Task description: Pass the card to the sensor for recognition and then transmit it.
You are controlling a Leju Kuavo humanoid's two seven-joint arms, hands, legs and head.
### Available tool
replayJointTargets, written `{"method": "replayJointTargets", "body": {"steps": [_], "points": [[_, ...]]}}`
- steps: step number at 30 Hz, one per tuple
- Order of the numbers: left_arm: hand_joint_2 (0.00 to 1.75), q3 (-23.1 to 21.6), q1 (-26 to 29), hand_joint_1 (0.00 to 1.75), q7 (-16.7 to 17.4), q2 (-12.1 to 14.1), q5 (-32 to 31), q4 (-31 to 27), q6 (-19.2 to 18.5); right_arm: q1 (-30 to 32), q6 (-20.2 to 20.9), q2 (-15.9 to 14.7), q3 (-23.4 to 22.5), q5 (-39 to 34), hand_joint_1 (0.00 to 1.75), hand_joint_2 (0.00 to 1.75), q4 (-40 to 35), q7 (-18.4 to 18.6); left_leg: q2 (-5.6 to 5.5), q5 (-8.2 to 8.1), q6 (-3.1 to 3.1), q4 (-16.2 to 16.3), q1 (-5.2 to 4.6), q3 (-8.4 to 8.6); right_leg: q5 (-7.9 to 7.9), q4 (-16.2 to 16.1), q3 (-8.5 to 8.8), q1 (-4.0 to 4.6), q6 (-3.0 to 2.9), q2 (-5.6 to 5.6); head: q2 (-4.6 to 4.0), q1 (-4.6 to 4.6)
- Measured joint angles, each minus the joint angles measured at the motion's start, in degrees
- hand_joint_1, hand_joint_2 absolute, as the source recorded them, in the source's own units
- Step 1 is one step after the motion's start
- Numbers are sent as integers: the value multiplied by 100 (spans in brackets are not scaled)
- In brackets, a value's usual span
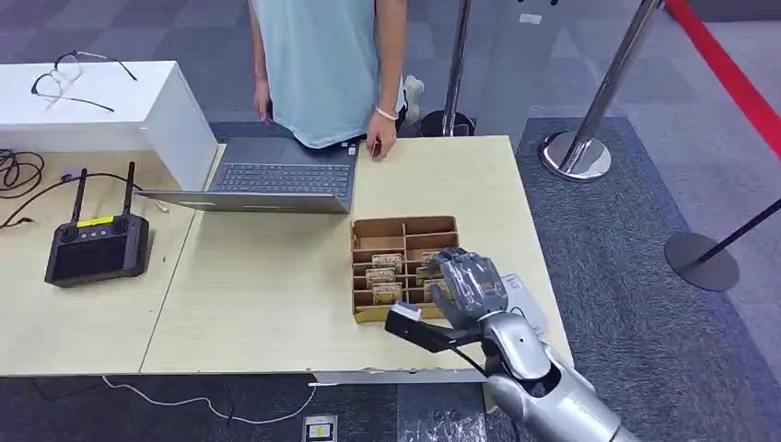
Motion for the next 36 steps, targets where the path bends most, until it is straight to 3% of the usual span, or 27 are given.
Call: {"method": "replayJointTargets", "body": {"steps": [3,7,24,32,34,36], "points": [[175,0,1,0,0,-7,0,0,0,-11,2,0,2,0,93,175,13,0,0,0,0,0,0,0,0,0,0,0,0,0,0,0],[175,0,1,0,0,-20,-4,0,-2,-40,2,0,24,2,82,175,74,0,0,0,0,0,0,0,0,0,0,0,0,0,0,2],[175,-17,-1,0,35,-20,15,0,-4,-95,-133,4,120,-9,82,175,363,7,0,0,0,0,0,-1,0,0,-2,0,0,0,0,2],[175,-31,0,0,63,-17,26,0,-20,-86,-199,18,140,-13,89,175,457,-20,0,0,0,0,0,-1,0,0,-2,0,0,0,0,0],[175,-31,0,0,59,-17,33,0,-17,-86,-219,26,140,-13,105,175,479,-28,0,0,0,0,0,-1,0,0,-1,0,0,0,0,0],[175,-31,0,0,37,-17,35,0,-2,-87,-229,35,140,-15,106,175,485,-39,0,0,0,0,0,-1,0,0,-2,0,0,0,0,0]]}}
